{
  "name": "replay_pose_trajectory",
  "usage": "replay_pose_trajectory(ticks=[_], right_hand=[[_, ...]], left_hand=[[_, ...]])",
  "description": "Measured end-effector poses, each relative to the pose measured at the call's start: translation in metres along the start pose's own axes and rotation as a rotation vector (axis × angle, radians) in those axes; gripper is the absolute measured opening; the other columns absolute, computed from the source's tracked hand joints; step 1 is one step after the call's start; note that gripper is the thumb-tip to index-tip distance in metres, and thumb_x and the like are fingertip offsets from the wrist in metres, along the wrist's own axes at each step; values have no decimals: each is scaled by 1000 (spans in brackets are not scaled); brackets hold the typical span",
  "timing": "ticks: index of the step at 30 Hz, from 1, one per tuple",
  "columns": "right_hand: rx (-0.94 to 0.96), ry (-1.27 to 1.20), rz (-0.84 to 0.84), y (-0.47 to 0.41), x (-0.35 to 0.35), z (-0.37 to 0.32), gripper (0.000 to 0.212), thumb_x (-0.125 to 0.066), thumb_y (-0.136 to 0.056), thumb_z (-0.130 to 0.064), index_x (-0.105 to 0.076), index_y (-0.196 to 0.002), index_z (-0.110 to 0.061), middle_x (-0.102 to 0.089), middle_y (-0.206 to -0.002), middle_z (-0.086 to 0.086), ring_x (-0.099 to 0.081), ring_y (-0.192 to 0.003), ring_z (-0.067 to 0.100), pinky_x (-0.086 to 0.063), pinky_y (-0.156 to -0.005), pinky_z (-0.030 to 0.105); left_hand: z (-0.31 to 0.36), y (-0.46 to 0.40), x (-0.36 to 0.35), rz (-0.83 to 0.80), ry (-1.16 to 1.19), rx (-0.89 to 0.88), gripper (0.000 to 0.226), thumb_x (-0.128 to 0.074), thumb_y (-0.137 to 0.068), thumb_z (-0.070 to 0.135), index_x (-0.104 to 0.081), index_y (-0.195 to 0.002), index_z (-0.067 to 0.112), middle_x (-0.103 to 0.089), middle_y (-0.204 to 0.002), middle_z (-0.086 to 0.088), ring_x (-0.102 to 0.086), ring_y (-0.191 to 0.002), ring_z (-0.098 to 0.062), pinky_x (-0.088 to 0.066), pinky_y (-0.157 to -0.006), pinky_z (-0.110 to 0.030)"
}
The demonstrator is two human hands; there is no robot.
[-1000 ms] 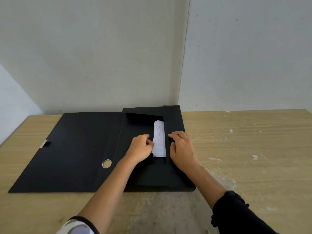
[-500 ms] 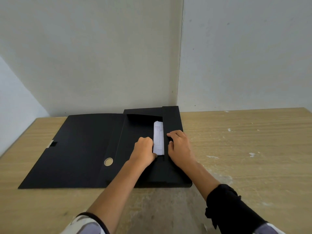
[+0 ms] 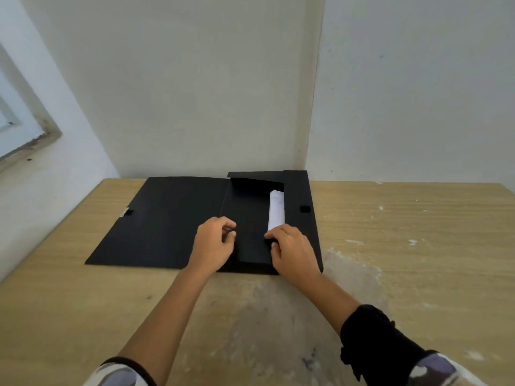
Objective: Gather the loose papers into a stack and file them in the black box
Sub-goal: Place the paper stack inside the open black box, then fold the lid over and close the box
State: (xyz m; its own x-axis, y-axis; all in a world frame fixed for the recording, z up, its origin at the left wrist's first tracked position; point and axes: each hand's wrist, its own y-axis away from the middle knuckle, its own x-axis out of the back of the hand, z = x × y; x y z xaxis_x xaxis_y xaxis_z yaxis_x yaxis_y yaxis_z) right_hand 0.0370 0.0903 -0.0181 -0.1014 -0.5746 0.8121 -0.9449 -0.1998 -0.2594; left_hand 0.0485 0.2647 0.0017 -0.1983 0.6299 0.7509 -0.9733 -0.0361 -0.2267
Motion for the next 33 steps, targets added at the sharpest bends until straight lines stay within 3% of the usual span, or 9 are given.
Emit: replay_pose_trajectory(ticks=[4,7,11,16,19,21,24,27,33], right_hand=[[38,-37,3,21,-19,-23,24,-54,-88,-13,-62,-110,-16,-64,-114,1,-55,-110,17,-39,-103,36],[-41,-79,50,23,-29,-26,24,-53,-88,-13,-62,-110,-18,-64,-113,1,-55,-110,17,-35,-104,34],[-66,-76,70,24,-35,-24,22,-52,-89,-15,-62,-108,-20,-64,-110,-1,-55,-107,15,-31,-101,27],[-65,-67,56,26,-36,-21,23,-50,-90,-15,-64,-108,-19,-64,-108,0,-57,-102,17,-32,-98,28],[-60,-82,51,25,-36,-20,23,-51,-90,-14,-64,-108,-19,-65,-106,0,-57,-100,17,-33,-98,28],[-60,-89,43,24,-36,-19,24,-51,-90,-14,-65,-109,-19,-65,-106,0,-57,-100,17,-34,-97,28],[-61,-102,46,24,-36,-18,24,-53,-90,-14,-66,-109,-18,-67,-106,2,-58,-99,18,-36,-98,30],[-54,-101,43,23,-35,-19,23,-54,-90,-13,-67,-109,-17,-67,-105,3,-59,-98,18,-39,-99,34],[-58,-171,31,23,-30,-20,25,-58,-88,-9,-68,-110,-14,-67,-111,6,-59,-105,19,-43,-102,36]], left_hand=[[-30,38,4,188,-10,138,18,-59,-83,6,-62,-100,7,-59,-102,-11,-56,-98,-25,-44,-83,-29],[-44,56,-5,218,6,365,23,-60,-84,18,-56,-100,1,-57,-104,-18,-52,-98,-32,-41,-82,-35],[-40,62,-20,274,64,483,40,-60,-85,24,-48,-111,-4,-52,-114,-22,-49,-106,-37,-41,-89,-39],[-31,51,-23,574,504,756,80,-73,-74,11,-23,-135,-2,-26,-143,-22,-38,-128,-37,-41,-105,-45],[-24,47,-19,661,740,846,82,-74,-71,3,-23,-135,-1,-37,-140,-20,-49,-121,-34,-44,-95,-31],[-25,46,-15,672,849,903,75,-74,-71,-1,-30,-132,-2,-47,-135,-21,-56,-115,-31,-45,-90,-29],[-31,51,-9,668,811,870,62,-68,-77,-1,-38,-132,-1,-56,-124,-18,-60,-106,-26,-44,-85,-24],[-34,55,-5,698,740,728,37,-60,-83,-1,-47,-117,0,-58,-102,-14,-57,-89,-20,-48,-75,-25],[-25,59,0,575,463,424,15,-53,-87,-1,-52,-101,2,-59,-91,-5,-61,-86,-20,-49,-75,-28]])
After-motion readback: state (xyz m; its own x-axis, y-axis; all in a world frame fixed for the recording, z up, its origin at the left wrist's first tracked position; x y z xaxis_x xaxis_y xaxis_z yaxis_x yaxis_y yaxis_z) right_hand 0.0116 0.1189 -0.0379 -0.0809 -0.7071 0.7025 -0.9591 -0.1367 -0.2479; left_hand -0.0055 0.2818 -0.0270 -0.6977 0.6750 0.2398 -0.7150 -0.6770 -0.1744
